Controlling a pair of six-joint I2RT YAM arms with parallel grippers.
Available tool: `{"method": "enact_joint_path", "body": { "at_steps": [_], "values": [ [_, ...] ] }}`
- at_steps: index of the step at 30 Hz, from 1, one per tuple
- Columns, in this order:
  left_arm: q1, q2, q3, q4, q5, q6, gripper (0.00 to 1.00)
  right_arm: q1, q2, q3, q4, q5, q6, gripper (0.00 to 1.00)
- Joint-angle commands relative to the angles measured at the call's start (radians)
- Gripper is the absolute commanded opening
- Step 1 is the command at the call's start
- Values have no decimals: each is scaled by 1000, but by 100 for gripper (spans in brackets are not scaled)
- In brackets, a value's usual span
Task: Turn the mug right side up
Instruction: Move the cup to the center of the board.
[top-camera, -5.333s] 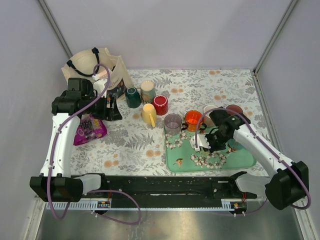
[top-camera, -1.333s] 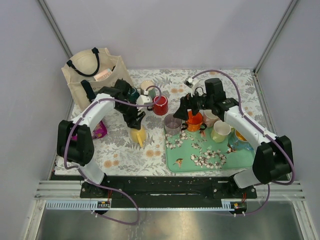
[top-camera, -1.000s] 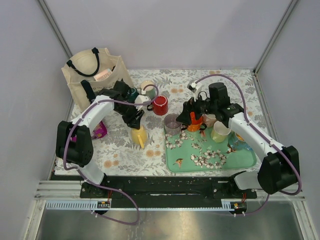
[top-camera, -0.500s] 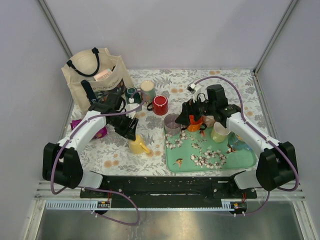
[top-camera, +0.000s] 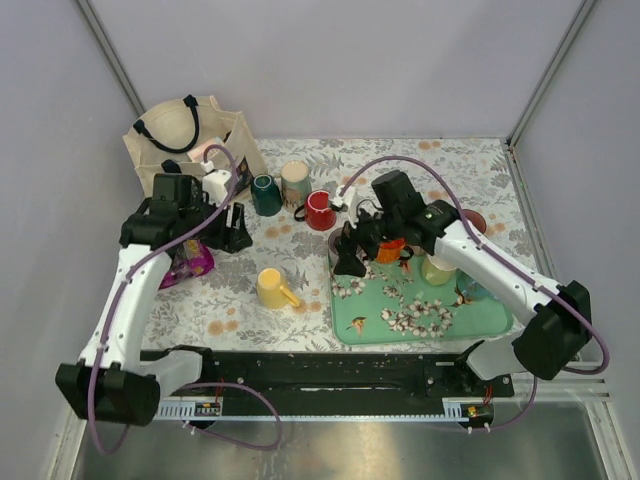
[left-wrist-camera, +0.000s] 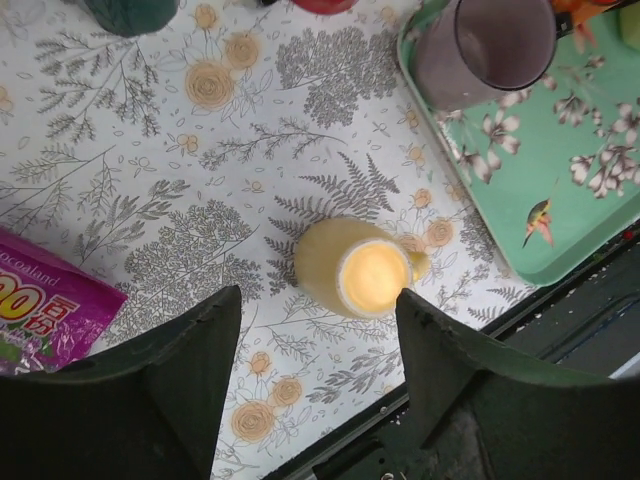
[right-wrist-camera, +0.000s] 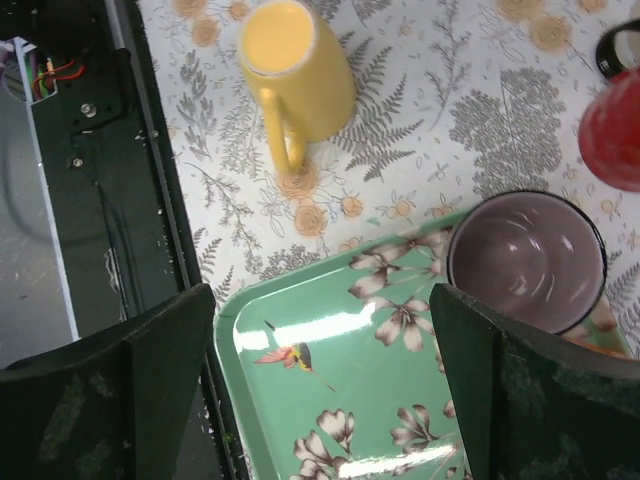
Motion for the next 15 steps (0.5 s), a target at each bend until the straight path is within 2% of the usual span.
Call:
{"method": "enact_joint_path", "body": {
  "at_steps": [1, 5, 11, 15],
  "values": [
    [8, -147, 35, 15, -2, -90, 68, 83, 73, 129, -178, 77, -43, 95],
    [41, -284, -11, 0, -10, -107, 72, 198, 110, 116, -87, 180, -9, 86],
    [142, -422, -43, -52, -12, -133, 73, 315, 193, 73, 81, 327, 108, 85],
    [226, -484, -52, -71, -5, -139, 74, 356, 277, 114, 120, 392, 195, 86]
  ]
}}
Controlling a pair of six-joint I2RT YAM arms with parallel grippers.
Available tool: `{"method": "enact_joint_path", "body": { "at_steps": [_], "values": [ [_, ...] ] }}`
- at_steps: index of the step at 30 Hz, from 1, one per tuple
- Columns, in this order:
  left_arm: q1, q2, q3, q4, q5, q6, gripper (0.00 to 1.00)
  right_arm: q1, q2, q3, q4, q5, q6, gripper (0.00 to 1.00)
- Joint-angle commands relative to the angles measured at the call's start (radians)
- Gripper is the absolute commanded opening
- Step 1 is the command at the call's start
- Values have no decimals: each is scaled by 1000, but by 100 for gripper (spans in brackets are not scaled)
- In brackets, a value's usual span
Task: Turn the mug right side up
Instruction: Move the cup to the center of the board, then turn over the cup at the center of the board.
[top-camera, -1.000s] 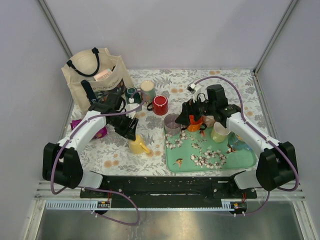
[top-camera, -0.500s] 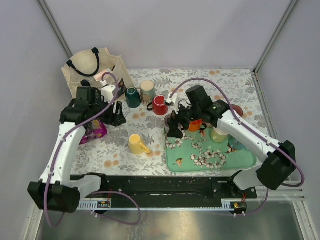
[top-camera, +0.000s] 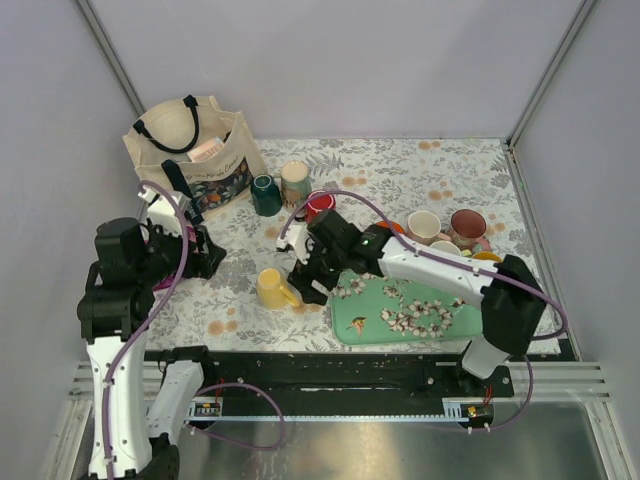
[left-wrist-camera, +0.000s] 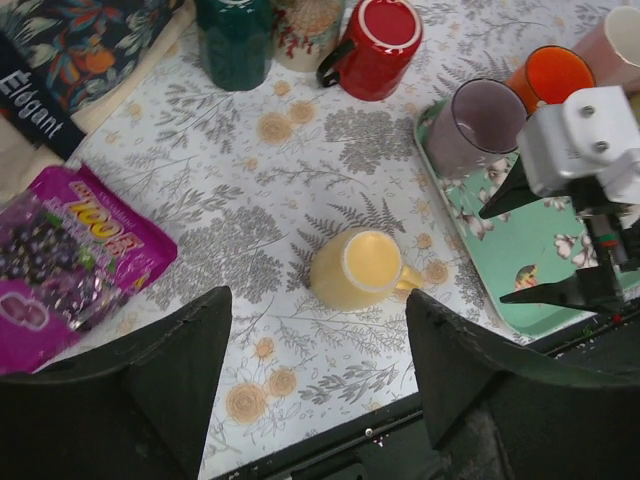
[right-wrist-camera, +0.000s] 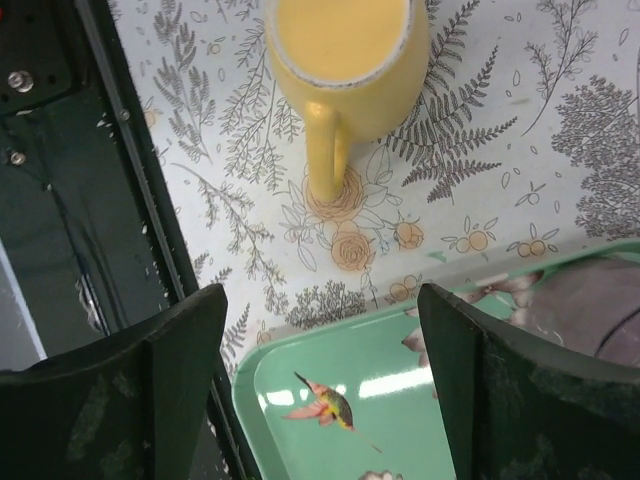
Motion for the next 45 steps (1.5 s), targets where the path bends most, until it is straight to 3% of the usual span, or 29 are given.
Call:
{"method": "enact_joint_path", "body": {
  "at_steps": [1, 11, 14, 18, 22, 24, 29, 35, 39, 41, 45],
  "values": [
    [85, -52, -13, -21, 2, -37, 74, 40, 84, 44, 106, 107, 113, 86],
    [167, -132, -64, -36, 49, -77, 74, 86, 276, 122, 172, 150, 169, 86],
    [193, -138, -68, -34, 52, -86, 74, 98, 330, 152, 179, 170, 174, 80],
    [204, -141, -82, -34, 63, -89, 73, 112, 385, 170, 188, 155, 154, 60],
    [204, -139, -78, -36, 57, -72, 74, 114, 405, 170, 176, 126, 136, 16],
    [204, -139, -75, -33, 60, -64, 73, 112, 390, 170, 153, 118, 127, 0],
    [204, -130, -53, -2, 156, 23, 72, 77, 243, 170, 59, 20, 100, 0],
    [195, -135, -42, 125, 336, 256, 72, -55, 52, 217, -128, -322, 32, 0],
    [181, -75, 17, 231, 385, 431, 73, -188, 11, 309, -269, -521, 15, 0],
    [165, -17, 74, 285, 381, 492, 73, -245, 6, 355, -300, -607, 56, 0],
    [64, 100, 195, 240, 306, 740, 74, -329, 34, 431, -268, -826, 244, 0]
  ]
}}
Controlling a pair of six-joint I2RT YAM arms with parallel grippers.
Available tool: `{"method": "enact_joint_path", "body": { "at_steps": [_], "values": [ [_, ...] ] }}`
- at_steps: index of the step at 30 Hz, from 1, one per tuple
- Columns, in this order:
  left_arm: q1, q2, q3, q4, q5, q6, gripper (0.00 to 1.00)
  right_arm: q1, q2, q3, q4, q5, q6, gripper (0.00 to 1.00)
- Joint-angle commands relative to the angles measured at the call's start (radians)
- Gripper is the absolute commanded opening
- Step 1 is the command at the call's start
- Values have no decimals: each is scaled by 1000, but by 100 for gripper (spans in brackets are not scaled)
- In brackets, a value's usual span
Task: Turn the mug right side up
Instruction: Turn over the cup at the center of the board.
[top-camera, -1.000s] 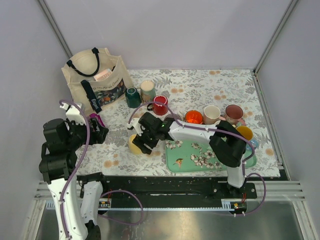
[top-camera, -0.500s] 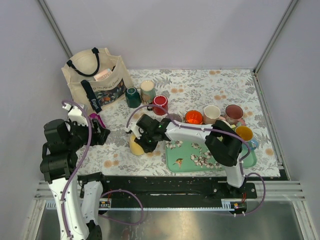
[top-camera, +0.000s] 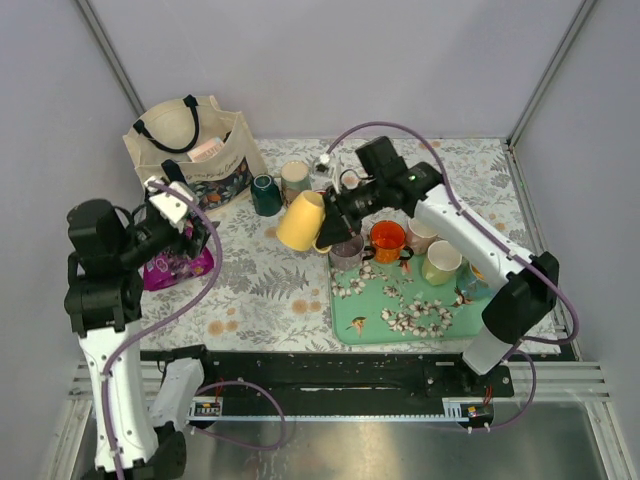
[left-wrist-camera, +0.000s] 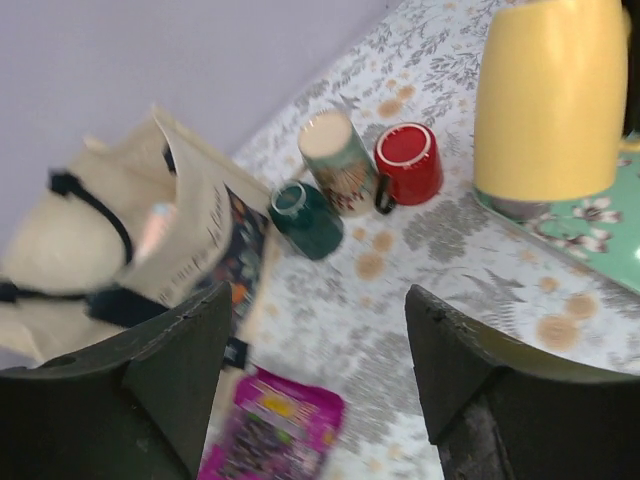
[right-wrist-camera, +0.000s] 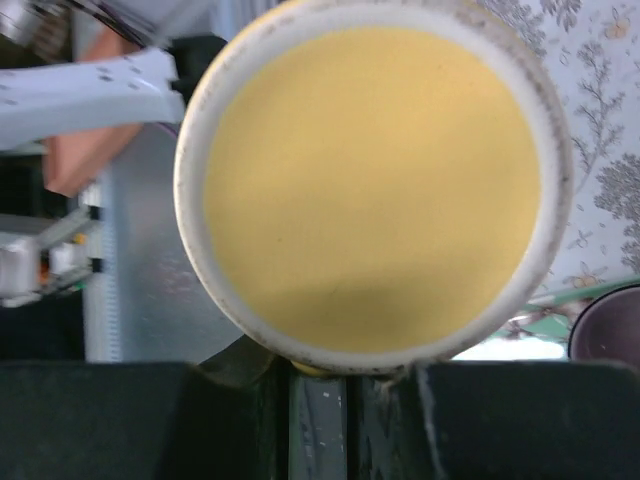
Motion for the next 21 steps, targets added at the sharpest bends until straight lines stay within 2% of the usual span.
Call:
{"method": "enact_joint_path", "body": {
  "at_steps": [1, 4, 7, 10, 12, 14, 17, 19, 21],
  "values": [
    [-112, 98, 123, 60, -20, 358, 74, -61, -1, 109, 2, -369, 192, 0],
    [-163, 86, 82, 83, 29, 524, 75, -78, 16, 128, 52, -495, 309, 0],
    [-227, 6, -65, 297, 61, 430, 76, -80, 7, 77, 173, -555, 451, 0],
    [-324, -63, -177, 425, 57, 428, 77, -80, -14, -25, 473, -603, 771, 0],
    [-399, -92, -249, 512, 7, 424, 77, -78, -14, -36, 494, -636, 783, 0],
    [-509, -93, -304, 619, -105, 376, 78, -87, -14, -40, 499, -666, 800, 0],
    [-659, -36, -280, 641, -233, 344, 77, -101, -1, -44, 535, -687, 846, 0],
    [-736, 7, -262, 646, -306, 359, 77, -101, 4, -58, 635, -701, 924, 0],
    [-769, 38, -272, 676, -331, 405, 75, -103, 13, -70, 762, -712, 1021, 0]
  ]
}}
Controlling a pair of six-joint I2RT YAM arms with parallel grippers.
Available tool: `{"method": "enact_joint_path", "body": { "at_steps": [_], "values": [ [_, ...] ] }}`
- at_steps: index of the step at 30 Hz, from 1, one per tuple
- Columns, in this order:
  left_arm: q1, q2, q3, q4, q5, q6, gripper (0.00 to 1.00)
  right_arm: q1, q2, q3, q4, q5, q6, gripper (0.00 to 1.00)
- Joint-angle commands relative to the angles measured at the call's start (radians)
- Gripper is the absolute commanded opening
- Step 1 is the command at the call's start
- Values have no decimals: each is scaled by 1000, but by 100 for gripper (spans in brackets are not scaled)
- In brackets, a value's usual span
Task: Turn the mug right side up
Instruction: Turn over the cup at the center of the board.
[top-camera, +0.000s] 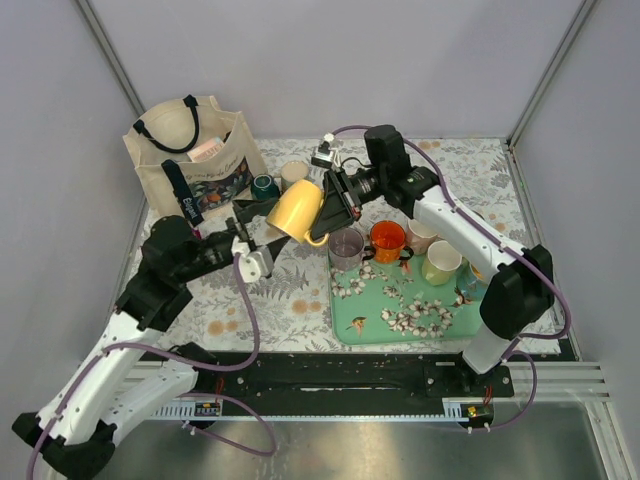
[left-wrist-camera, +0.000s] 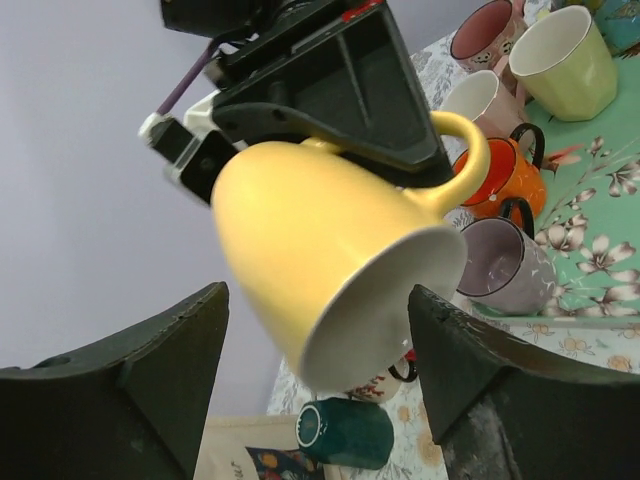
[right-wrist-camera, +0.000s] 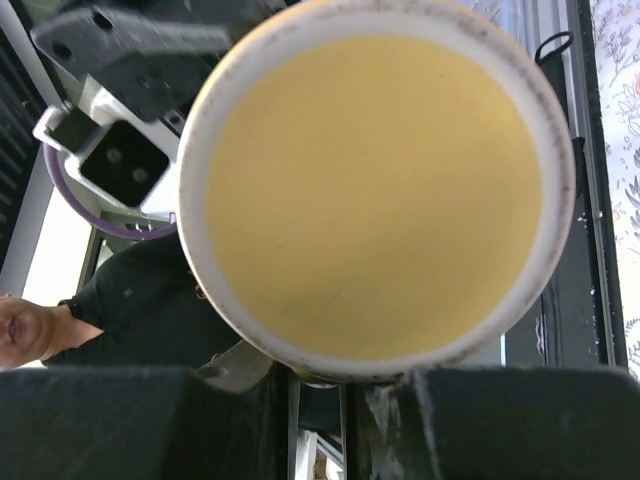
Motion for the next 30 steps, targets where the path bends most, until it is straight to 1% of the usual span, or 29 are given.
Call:
{"method": "enact_joint_path", "body": {
  "at_steps": [1, 2, 3, 4, 7, 8, 9, 10, 11, 13, 14, 16, 17, 18, 19, 21, 22, 23, 25, 27, 28, 30],
  "values": [
    [-80, 74, 7, 156, -160, 72, 73, -11, -9, 3, 299, -142, 207, 0],
    [-91, 85, -5, 173, -185, 105, 70, -11, -9, 2, 305, -145, 213, 0],
    [-97, 102, -15, 194, -206, 139, 65, -11, -10, -6, 313, -148, 221, 0],
    [-97, 111, -19, 219, -229, 148, 61, -11, -12, -15, 316, -151, 231, 0],
    [-97, 136, -9, 256, -254, 130, 41, -14, -30, -52, 321, -160, 239, 1],
    [-97, 140, -1, 247, -246, 124, 32, -15, -38, -56, 319, -160, 233, 5],
    [-97, 145, 4, 234, -239, 118, 20, -21, -41, -64, 321, -152, 224, 11],
    [-97, 148, 11, 214, -230, 107, 11, -26, -47, -69, 319, -146, 210, 16],
    [-97, 151, 14, 195, -216, 93, 1, -32, -48, -73, 319, -140, 195, 22],
    [-97, 151, 25, 153, -210, 38, 0, -52, -62, -88, 318, -111, 158, 43],
    [-97, 153, 34, 141, -216, -4, 0, -67, -73, -95, 309, -87, 131, 51],
    [-96, 156, 77, 52, -243, -98, 0, -102, -84, -87, 219, -18, 40, 73],
    [-97, 159, 91, 5, -262, -145, 0, -124, -87, -73, 148, 19, -19, 87],
    [-97, 163, 114, -51, -277, -184, 0, -145, -90, -46, 49, 80, -113, 99],
    [-97, 167, 140, -115, -292, -219, 0, -168, -90, 4, -119, 157, -241, 100],
    [-97, 173, 174, -219, -320, -282, 0, -179, -84, 130, -400, 418, -566, 100],
    [-97, 174, 186, -265, -331, -311, 0, -175, -85, 190, -471, 534, -712, 100],
    [-97, 179, 206, -327, -335, -336, 0, -176, -102, 191, -472, 623, -774, 99],
    [-97, 200, 246, -445, -331, -388, 0, -176, -181, 101, -378, 700, -900, 100],
    [-97, 238, 289, -560, -329, -436, 0, -176, -299, -39, -197, 757, -895, 100],
    [-97, 274, 313, -620, -328, -460, 0, -176, -343, -96, -120, 753, -884, 100],
    [-96, 327, 358, -716, -305, -496, 0, -176, -380, -154, -69, 707, -858, 100]
  ]
}}
